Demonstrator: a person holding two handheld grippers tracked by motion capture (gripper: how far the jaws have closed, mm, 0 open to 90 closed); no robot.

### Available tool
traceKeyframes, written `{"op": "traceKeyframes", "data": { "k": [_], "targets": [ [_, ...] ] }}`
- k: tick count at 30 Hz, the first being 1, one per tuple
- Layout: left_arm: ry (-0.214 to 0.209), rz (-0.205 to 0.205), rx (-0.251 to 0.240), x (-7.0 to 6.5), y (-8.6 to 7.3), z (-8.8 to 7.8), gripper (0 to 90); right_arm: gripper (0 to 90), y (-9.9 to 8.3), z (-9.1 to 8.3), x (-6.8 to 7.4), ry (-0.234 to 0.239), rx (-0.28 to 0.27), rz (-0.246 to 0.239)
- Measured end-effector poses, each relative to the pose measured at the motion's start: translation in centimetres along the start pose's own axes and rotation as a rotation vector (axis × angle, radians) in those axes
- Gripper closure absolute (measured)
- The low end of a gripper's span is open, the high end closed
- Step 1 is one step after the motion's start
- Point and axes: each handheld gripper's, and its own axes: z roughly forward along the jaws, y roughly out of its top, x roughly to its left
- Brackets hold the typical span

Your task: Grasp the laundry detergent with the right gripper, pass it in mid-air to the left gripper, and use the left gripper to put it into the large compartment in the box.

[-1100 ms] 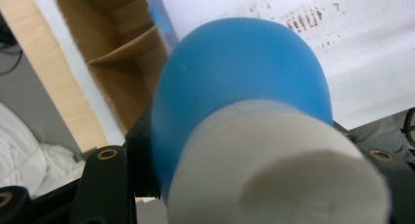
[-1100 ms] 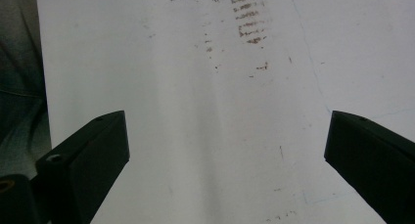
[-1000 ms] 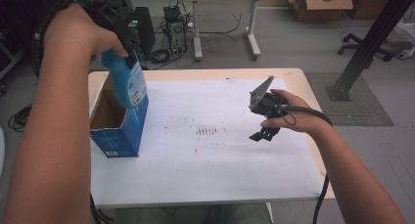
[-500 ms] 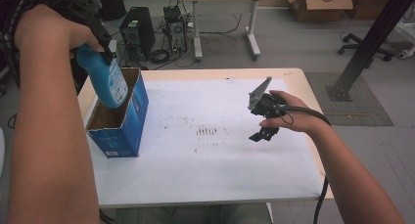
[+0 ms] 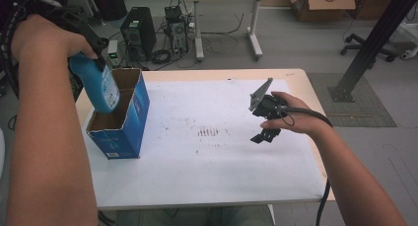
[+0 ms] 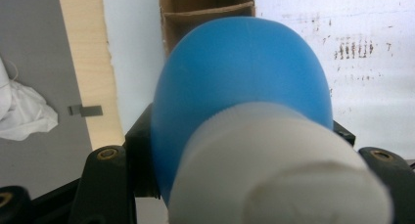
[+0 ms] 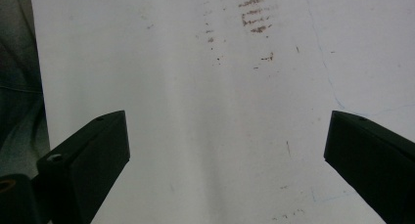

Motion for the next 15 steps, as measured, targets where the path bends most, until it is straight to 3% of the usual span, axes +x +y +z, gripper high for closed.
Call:
{"op": "traceKeyframes", "data": {
  "k": [15],
  "targets": [
    [-0.001,0.002,0.013,0.4,-0.2,2.6,38.1,3.2,0.0,0.1,0.3,0.001,0.002,0.001]
  ]
}}
